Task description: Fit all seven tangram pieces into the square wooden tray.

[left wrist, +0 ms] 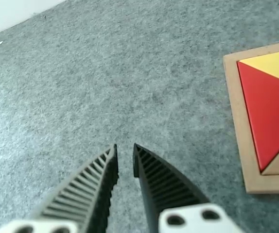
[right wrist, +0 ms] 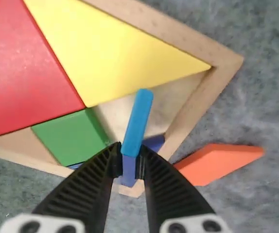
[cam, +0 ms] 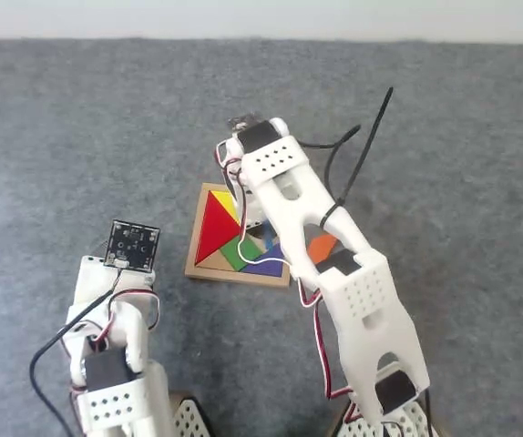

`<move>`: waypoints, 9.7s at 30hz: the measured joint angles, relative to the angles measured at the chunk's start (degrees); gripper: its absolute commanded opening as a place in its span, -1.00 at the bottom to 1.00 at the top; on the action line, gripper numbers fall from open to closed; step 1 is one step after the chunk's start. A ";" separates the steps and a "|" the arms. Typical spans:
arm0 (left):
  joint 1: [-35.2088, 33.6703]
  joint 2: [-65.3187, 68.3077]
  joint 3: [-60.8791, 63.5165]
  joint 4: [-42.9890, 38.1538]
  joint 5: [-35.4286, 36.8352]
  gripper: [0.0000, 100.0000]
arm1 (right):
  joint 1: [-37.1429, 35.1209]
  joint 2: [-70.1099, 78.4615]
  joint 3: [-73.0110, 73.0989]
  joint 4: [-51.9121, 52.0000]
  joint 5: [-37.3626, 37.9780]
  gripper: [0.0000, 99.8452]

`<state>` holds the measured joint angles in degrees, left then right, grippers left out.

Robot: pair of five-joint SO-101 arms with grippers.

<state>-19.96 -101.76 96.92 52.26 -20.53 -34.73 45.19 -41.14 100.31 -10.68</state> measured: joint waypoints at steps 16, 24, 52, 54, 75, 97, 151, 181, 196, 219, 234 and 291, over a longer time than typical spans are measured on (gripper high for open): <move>0.00 0.00 0.00 0.00 0.00 -0.89 | -1.67 5.01 -4.48 0.09 2.99 -0.64; 0.00 0.00 0.00 0.00 0.00 -0.89 | -5.63 4.84 -4.48 0.09 2.99 -0.64; 0.00 0.00 0.00 0.00 0.00 -0.89 | 11.43 -16.88 4.84 0.26 2.99 -0.93; 0.00 0.00 0.00 0.00 0.00 -0.89 | 12.57 -21.71 12.22 0.26 3.78 -0.90; 0.00 0.00 0.00 0.00 0.00 -0.89 | 13.63 -38.86 53.27 -16.70 -3.34 -0.82; 0.00 0.00 0.00 0.00 0.00 -0.89 | 6.51 -23.65 45.98 -17.85 -21.71 -0.62; 0.00 0.00 0.00 0.00 0.00 -0.89 | 8.26 -19.34 33.23 -15.91 -17.14 -0.94; 0.00 0.00 0.00 0.00 0.00 -0.89 | 2.29 -18.37 30.51 -25.49 -9.58 -0.54; 0.00 0.00 0.00 0.00 0.00 -0.89 | 6.86 -18.90 26.46 -20.48 -9.58 -0.80; 0.00 0.00 0.00 0.00 0.00 -0.89 | 5.54 -15.30 26.46 -20.48 -9.58 -0.98; -1.05 0.00 0.00 0.00 0.00 -0.89 | 12.31 -17.32 25.76 -20.48 -9.58 -0.98; -1.49 0.00 0.00 0.00 0.00 -0.89 | 3.34 -12.57 23.38 -20.22 -9.58 -0.98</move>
<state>-21.45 -101.76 96.92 52.26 -20.53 -31.38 32.62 -17.76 80.09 -20.26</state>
